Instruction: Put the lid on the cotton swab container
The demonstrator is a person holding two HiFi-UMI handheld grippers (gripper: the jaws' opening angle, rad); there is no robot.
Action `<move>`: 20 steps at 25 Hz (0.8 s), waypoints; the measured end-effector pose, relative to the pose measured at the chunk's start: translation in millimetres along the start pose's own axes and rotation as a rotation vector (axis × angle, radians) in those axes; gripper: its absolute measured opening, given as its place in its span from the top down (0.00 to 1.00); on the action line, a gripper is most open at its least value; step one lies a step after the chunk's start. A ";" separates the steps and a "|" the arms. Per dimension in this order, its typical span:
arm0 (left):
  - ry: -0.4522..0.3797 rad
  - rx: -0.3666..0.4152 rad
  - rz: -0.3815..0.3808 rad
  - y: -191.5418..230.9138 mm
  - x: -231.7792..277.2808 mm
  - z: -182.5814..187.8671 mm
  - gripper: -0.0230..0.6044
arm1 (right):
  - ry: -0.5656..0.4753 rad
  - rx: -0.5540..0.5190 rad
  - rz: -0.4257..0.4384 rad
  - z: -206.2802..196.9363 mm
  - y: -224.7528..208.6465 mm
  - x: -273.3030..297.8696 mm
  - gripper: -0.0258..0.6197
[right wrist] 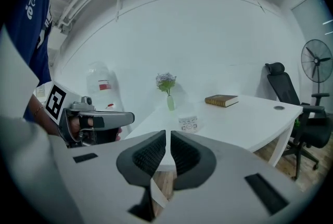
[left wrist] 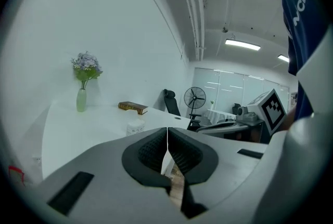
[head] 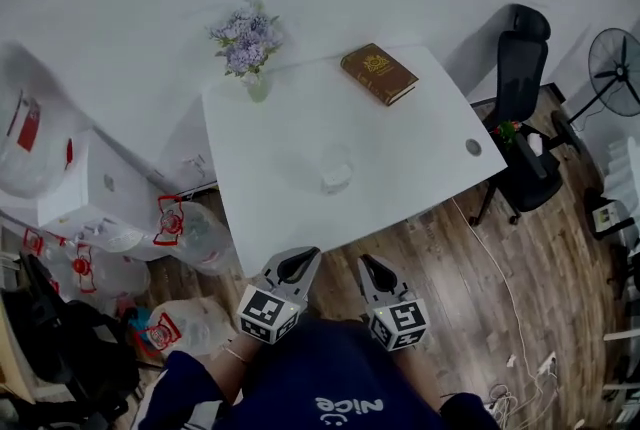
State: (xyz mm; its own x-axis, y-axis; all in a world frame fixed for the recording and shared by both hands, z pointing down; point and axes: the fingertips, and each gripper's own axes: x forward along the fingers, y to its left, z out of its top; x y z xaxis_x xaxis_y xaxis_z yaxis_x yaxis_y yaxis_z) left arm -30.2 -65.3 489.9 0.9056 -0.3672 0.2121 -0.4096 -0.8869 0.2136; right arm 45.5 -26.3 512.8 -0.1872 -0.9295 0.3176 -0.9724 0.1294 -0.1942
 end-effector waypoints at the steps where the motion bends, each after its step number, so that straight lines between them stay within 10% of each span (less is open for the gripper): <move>1: 0.001 0.006 -0.014 7.1 3.5 3.1 0.93 | 0.008 0.009 -0.002 -0.1 1.0 8.1 0.87; 13: 0.049 0.003 -0.082 44.7 33.9 3.6 0.93 | 0.053 0.077 0.052 2.5 9.8 52.5 0.87; 20: 0.053 -0.022 0.011 71.6 55.4 0.7 0.93 | 0.037 0.076 0.070 20.6 -33.9 76.2 0.87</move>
State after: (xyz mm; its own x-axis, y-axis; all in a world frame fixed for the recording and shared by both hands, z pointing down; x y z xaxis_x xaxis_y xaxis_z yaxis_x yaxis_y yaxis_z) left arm -9.3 -149.4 516.3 0.8944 -0.3608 0.2642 -0.4220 -0.8766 0.2315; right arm 67.1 -108.7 524.4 -0.2611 -0.9056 0.3343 -0.9435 0.1661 -0.2869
